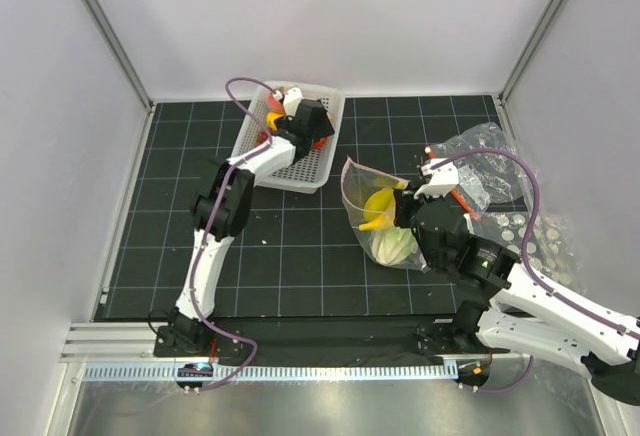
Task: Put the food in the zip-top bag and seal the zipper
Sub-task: Pick up the fake vegetable from the bin.
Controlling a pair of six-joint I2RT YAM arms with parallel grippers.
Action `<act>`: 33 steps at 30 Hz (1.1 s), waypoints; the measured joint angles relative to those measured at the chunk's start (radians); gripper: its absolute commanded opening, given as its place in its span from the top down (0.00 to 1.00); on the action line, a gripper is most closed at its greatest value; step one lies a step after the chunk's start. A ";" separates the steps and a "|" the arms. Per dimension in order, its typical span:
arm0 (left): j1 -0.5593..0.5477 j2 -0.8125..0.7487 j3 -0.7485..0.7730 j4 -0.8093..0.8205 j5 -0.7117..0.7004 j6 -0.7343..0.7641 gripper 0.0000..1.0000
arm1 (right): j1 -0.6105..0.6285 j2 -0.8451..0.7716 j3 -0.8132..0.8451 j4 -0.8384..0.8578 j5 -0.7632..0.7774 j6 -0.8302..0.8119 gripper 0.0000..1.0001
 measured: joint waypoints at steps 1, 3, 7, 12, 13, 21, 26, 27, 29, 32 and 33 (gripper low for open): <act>0.000 0.006 0.013 -0.015 -0.001 0.001 0.07 | 0.000 0.000 0.000 0.000 0.000 0.000 0.99; 0.000 0.017 0.033 -0.031 0.002 0.008 0.12 | 0.000 0.000 0.000 0.000 -0.003 0.000 0.99; 0.001 0.022 0.038 -0.039 0.010 0.039 0.25 | 0.000 0.005 0.000 0.003 -0.006 0.000 0.99; 0.000 0.014 0.022 -0.025 0.013 0.079 0.47 | 0.000 0.012 0.000 0.007 -0.007 0.000 0.99; 0.000 0.005 0.005 -0.020 0.013 0.081 0.50 | 0.000 0.013 0.000 0.007 -0.007 0.000 0.99; -0.006 -0.146 -0.230 0.048 0.040 0.120 0.67 | 0.000 0.013 0.000 0.007 -0.011 0.000 0.99; -0.014 -0.251 -0.387 0.106 0.058 0.148 0.67 | 0.000 0.013 0.000 0.007 -0.015 0.000 0.99; -0.016 -0.264 -0.405 0.114 0.058 0.153 0.67 | 0.000 0.013 0.000 0.007 -0.016 0.000 0.99; -0.025 -0.304 -0.452 0.145 0.060 0.163 0.67 | 0.000 0.013 0.000 0.007 -0.018 0.000 0.99; -0.042 -0.369 -0.517 0.185 0.060 0.183 0.68 | 0.000 0.012 0.000 0.007 -0.019 0.001 0.99; -0.047 -0.387 -0.531 0.197 0.058 0.187 0.68 | 0.000 0.012 0.000 0.007 -0.020 0.001 0.99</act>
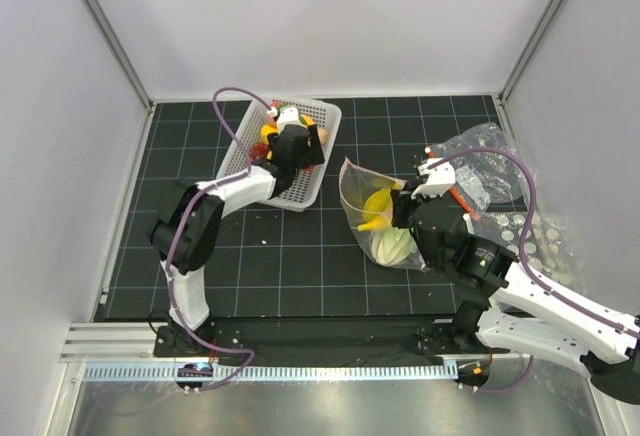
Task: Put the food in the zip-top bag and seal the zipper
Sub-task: Pick up the fake vegetable from the bin, then place the fake vegetable in the zipper food storage bag.
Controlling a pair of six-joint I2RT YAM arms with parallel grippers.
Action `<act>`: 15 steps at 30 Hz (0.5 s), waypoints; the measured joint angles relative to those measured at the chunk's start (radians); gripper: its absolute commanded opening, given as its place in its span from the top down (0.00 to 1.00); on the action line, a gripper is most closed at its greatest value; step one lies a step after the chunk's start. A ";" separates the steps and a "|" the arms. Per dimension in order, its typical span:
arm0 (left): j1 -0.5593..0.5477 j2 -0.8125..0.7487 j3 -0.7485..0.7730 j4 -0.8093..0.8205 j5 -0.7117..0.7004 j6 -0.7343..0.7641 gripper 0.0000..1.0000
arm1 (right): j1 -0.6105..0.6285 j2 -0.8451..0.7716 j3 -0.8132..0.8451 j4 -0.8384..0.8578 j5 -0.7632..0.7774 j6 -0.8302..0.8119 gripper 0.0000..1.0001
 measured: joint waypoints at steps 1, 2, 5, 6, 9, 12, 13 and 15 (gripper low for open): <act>-0.006 -0.021 -0.016 0.014 -0.002 0.006 0.68 | 0.000 0.000 0.000 0.000 -0.001 0.000 0.99; -0.013 -0.042 -0.030 0.027 -0.005 0.015 0.68 | 0.000 0.000 0.000 0.000 -0.002 0.000 0.99; -0.034 -0.100 -0.065 0.068 -0.024 0.042 0.68 | 0.000 0.000 0.000 0.000 -0.002 0.000 0.99; -0.042 -0.117 -0.075 0.077 -0.032 0.050 0.68 | 0.000 0.000 0.000 0.000 -0.002 0.000 0.99; -0.064 -0.171 -0.104 0.095 -0.050 0.069 0.67 | 0.000 0.000 0.000 0.000 -0.002 0.000 0.99; -0.083 -0.249 -0.159 0.109 -0.060 0.074 0.67 | 0.000 0.000 0.000 0.000 -0.007 0.000 0.99; -0.088 -0.281 -0.184 0.111 -0.061 0.074 0.67 | 0.000 0.000 0.000 0.000 -0.010 0.000 0.99; -0.096 -0.349 -0.235 0.111 -0.064 0.073 0.67 | 0.000 0.000 0.000 0.000 -0.017 0.000 0.99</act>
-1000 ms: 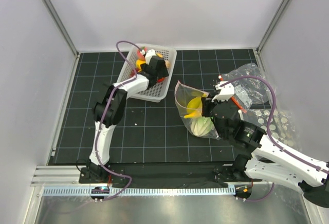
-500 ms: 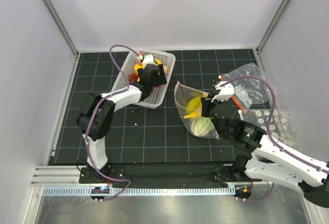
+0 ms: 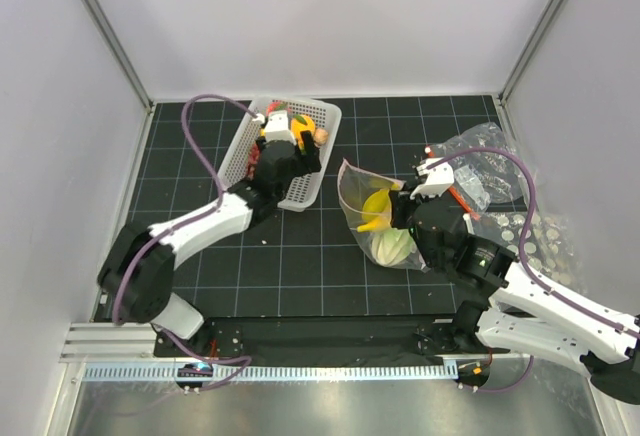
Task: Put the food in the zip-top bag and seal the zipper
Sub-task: Place the fake vegetable in the zipper food storage bag.
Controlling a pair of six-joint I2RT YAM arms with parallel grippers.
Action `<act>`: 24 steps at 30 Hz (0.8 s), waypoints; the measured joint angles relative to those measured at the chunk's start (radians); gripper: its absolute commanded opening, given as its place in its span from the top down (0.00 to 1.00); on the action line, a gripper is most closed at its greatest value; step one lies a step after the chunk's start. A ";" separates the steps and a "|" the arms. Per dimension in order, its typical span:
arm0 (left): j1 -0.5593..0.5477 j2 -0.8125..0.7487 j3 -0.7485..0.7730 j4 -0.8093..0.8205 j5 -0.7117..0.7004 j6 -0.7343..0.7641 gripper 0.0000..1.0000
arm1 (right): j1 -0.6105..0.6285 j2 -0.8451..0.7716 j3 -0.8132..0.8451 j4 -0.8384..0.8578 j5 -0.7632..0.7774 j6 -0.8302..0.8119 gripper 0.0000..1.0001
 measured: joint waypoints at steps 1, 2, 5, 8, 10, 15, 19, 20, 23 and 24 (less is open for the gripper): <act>-0.004 -0.044 -0.030 0.002 0.000 -0.002 0.67 | 0.000 0.000 0.000 0.000 -0.003 0.000 0.99; -0.008 -0.088 -0.059 0.002 -0.001 -0.003 0.67 | 0.000 0.001 0.000 0.000 -0.006 0.000 0.99; -0.029 -0.240 -0.144 0.004 0.000 -0.006 0.67 | 0.000 0.009 0.000 0.007 -0.017 0.000 0.99; -0.059 -0.364 -0.193 0.002 0.010 -0.007 0.67 | 0.000 0.019 0.000 0.013 -0.031 0.000 0.99; -0.081 -0.431 -0.211 0.002 0.047 -0.010 0.67 | 0.000 0.024 0.000 0.014 -0.043 0.000 0.99; -0.126 -0.508 -0.238 0.032 0.216 -0.025 0.67 | 0.000 0.026 0.000 0.014 -0.069 0.000 0.99; -0.179 -0.497 -0.261 0.078 0.338 -0.008 0.67 | 0.000 0.023 0.000 0.014 -0.090 0.000 0.99; -0.190 -0.487 -0.262 0.087 0.365 -0.001 0.67 | 0.000 0.021 0.000 0.014 -0.097 0.000 0.99; -0.230 -0.437 -0.262 0.134 0.424 0.020 0.67 | 0.000 0.003 0.000 0.013 -0.121 0.002 0.99; -0.245 -0.417 -0.262 0.144 0.435 0.029 0.68 | 0.000 -0.004 0.000 0.013 -0.132 0.003 0.99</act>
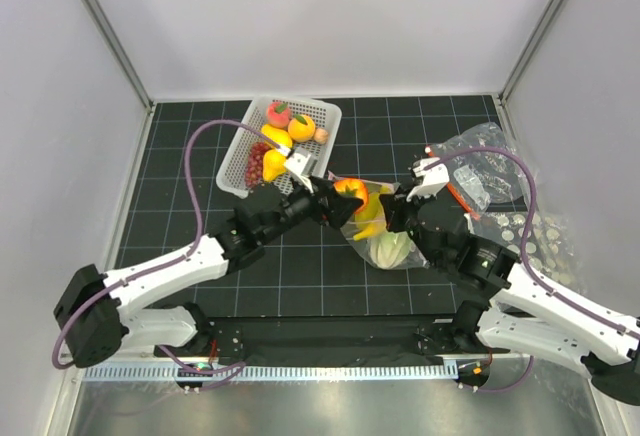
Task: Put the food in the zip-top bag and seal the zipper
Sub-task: Place the fake vegetable in the zipper food storage bag.
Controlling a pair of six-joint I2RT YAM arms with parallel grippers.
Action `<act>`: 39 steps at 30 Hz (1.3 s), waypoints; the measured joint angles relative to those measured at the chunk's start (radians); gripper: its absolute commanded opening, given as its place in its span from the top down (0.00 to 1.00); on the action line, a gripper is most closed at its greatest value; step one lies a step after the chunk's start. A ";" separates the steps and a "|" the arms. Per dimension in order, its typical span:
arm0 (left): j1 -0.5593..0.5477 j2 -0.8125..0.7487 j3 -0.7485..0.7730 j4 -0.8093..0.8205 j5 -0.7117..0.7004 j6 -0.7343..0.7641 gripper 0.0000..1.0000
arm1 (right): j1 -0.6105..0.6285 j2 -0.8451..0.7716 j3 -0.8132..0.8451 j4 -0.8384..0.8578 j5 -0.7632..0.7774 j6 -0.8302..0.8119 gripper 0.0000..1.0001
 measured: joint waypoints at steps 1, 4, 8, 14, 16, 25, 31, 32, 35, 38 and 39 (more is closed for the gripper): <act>-0.014 0.019 0.002 0.009 0.006 0.010 0.67 | 0.000 -0.008 0.000 -0.001 -0.010 0.001 0.99; -0.058 0.072 0.011 0.016 0.005 0.045 0.67 | 0.000 -0.033 0.000 -0.010 -0.048 0.005 0.99; -0.100 0.119 0.038 0.015 -0.016 0.083 0.67 | 0.000 -0.072 0.002 -0.040 -0.104 0.014 0.99; -0.137 0.140 0.090 -0.010 -0.045 0.149 0.26 | -0.002 -0.130 0.011 -0.063 -0.153 0.031 0.99; -0.158 0.139 0.113 -0.048 -0.070 0.170 0.11 | -0.002 -0.136 0.011 -0.064 -0.151 0.032 0.99; -0.272 0.037 0.151 -0.228 -0.218 0.204 0.01 | -0.002 -0.134 0.011 -0.066 -0.138 0.035 0.99; -0.298 -0.084 0.151 -0.294 -0.367 0.193 0.03 | -0.002 -0.133 0.011 -0.066 -0.133 0.032 0.99; -0.298 -0.097 0.151 -0.300 -0.399 0.192 0.03 | -0.002 -0.133 0.011 -0.066 -0.133 0.030 0.99; -0.298 -0.113 0.151 -0.329 -0.511 0.193 0.03 | -0.002 -0.124 0.011 -0.065 -0.135 0.025 0.99; -0.298 -0.098 0.152 -0.364 -0.642 0.208 0.04 | -0.002 -0.107 0.011 -0.064 -0.147 0.016 0.99; -0.298 -0.085 0.154 -0.375 -0.682 0.214 0.09 | -0.002 -0.102 0.011 -0.063 -0.152 0.011 0.99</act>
